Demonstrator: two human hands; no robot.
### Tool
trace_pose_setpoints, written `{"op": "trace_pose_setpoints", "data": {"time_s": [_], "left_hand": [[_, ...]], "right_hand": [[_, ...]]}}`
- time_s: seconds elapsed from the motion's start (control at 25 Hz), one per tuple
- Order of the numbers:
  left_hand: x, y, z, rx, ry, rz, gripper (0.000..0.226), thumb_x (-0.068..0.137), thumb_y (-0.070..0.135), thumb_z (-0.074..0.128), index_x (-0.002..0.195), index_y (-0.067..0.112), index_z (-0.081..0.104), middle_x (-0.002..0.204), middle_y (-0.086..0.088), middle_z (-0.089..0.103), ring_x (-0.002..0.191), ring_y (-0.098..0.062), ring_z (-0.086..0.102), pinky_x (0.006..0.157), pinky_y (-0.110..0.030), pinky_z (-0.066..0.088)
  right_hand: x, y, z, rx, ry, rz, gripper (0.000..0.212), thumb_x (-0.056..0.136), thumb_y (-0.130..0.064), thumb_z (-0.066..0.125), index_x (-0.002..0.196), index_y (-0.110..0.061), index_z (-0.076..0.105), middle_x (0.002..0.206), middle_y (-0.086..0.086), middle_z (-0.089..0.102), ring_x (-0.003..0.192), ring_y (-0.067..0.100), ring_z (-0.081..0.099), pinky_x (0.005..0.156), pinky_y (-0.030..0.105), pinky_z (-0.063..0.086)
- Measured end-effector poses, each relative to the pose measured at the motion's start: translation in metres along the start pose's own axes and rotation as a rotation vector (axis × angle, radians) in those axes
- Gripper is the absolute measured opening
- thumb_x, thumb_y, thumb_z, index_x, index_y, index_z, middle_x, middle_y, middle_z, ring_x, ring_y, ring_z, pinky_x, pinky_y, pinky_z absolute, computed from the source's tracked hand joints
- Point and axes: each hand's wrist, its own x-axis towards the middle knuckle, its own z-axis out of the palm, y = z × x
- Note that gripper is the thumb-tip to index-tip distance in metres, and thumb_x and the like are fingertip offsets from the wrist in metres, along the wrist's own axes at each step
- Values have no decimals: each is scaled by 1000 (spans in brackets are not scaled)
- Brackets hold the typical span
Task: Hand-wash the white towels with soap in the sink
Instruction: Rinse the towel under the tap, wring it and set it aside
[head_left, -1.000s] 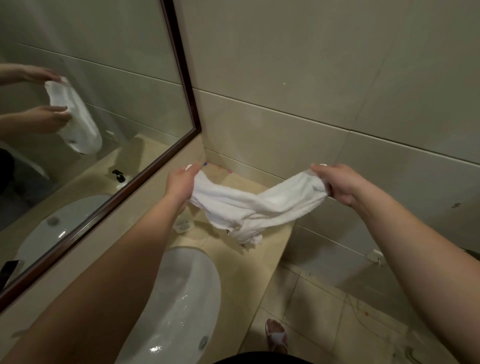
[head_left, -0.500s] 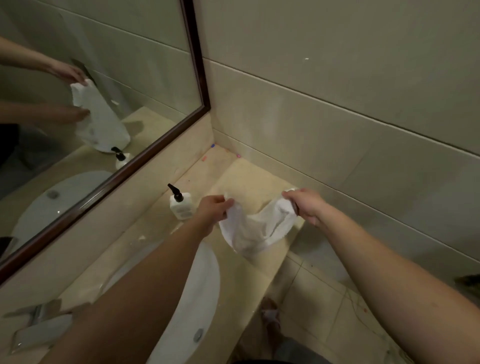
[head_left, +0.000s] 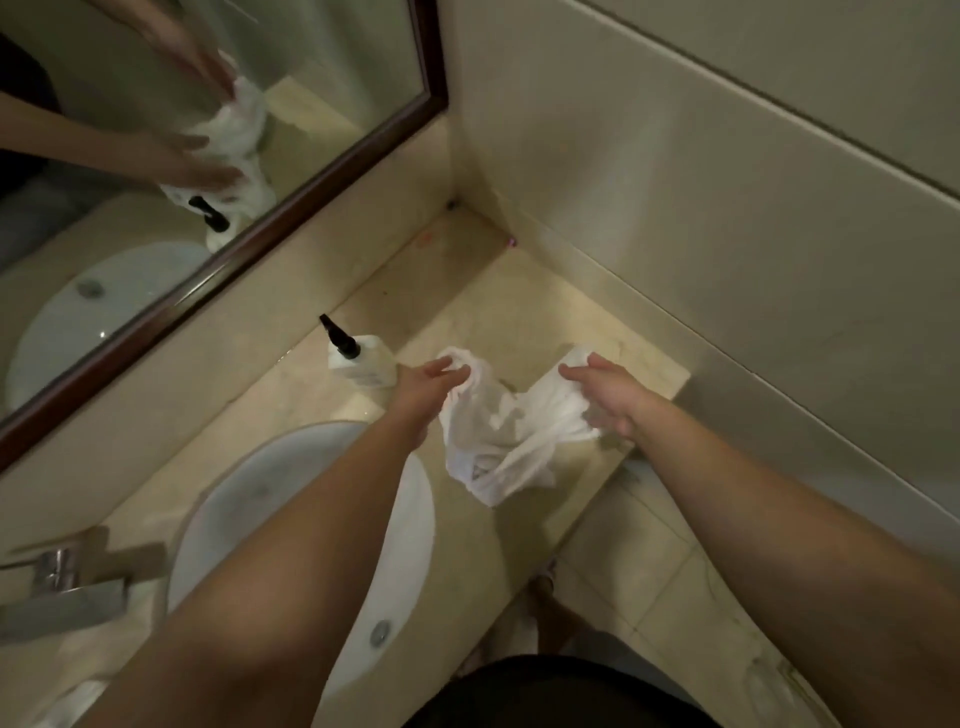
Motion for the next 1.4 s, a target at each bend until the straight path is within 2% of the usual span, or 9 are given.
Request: {"op": "trace_pose_setpoints", "data": {"time_s": [0.2, 0.36, 0.52, 0.72, 0.92, 1.08, 1.16, 1.24, 1.4], "left_hand": [[0, -54, -8, 235, 136, -56, 47, 88, 32, 75, 127, 9, 62, 123, -9, 65, 109, -26, 64, 95, -38, 53], [-4, -83, -9, 196, 156, -171, 46, 87, 50, 70, 99, 6, 67, 111, -16, 70, 101, -32, 68, 91, -45, 57], [-22, -87, -3, 67, -9, -186, 42, 92, 53, 62, 109, 14, 66, 108, -5, 72, 98, -22, 69, 88, -35, 57], [-46, -88, -3, 56, -130, -38, 18, 85, 17, 67, 96, 3, 62, 100, -15, 65, 95, -29, 62, 84, -38, 53], [-79, -34, -10, -128, 26, 183, 25, 93, 25, 70, 103, 6, 59, 81, -9, 66, 70, -21, 63, 64, -33, 53], [-102, 1, -14, -404, -179, 94, 19, 88, 27, 69, 83, 11, 60, 67, 1, 60, 67, -15, 55, 63, -25, 48], [-111, -5, -10, -326, -240, 87, 32, 83, 9, 65, 115, 3, 62, 88, -6, 67, 80, -19, 61, 63, -25, 53], [-118, -12, -8, -289, -222, 118, 44, 88, -4, 62, 131, 3, 56, 109, -13, 66, 90, -23, 66, 66, -26, 56], [-124, -13, -20, -118, -96, 203, 12, 100, 17, 60, 108, 9, 61, 101, -8, 67, 90, -23, 66, 74, -28, 57]], "right_hand": [[15, 38, 38, 155, 218, -56, 69, 90, -19, 70, 149, -10, 35, 129, 9, 58, 94, 19, 62, 82, 28, 51], [6, 81, 68, 103, 450, 32, 55, 84, -33, 76, 129, -8, 55, 117, 8, 61, 103, 27, 61, 91, 37, 52], [-6, 108, 100, 95, 423, 7, 36, 83, -33, 77, 105, -9, 63, 98, 1, 67, 90, 21, 65, 79, 32, 51], [-27, 99, 103, 123, 505, -11, 29, 98, -16, 44, 118, -1, 60, 114, 13, 64, 103, 32, 60, 93, 40, 49], [-67, 51, 79, 328, 320, -227, 17, 97, -9, 40, 109, -15, 49, 89, 7, 53, 71, 18, 52, 60, 26, 43], [-91, 30, 86, 511, 119, -173, 38, 92, -40, 66, 103, -4, 63, 96, 12, 69, 86, 27, 67, 78, 39, 57], [-101, 44, 103, 435, 108, -38, 30, 88, -34, 73, 93, -6, 63, 88, 10, 67, 78, 25, 65, 63, 34, 54], [-103, 54, 114, 401, 137, -33, 20, 92, -19, 67, 103, -3, 62, 88, 10, 66, 77, 23, 63, 61, 31, 52], [-109, 48, 107, 513, 185, -215, 28, 101, -19, 50, 128, -13, 52, 118, 16, 65, 98, 28, 64, 92, 44, 54]]}}
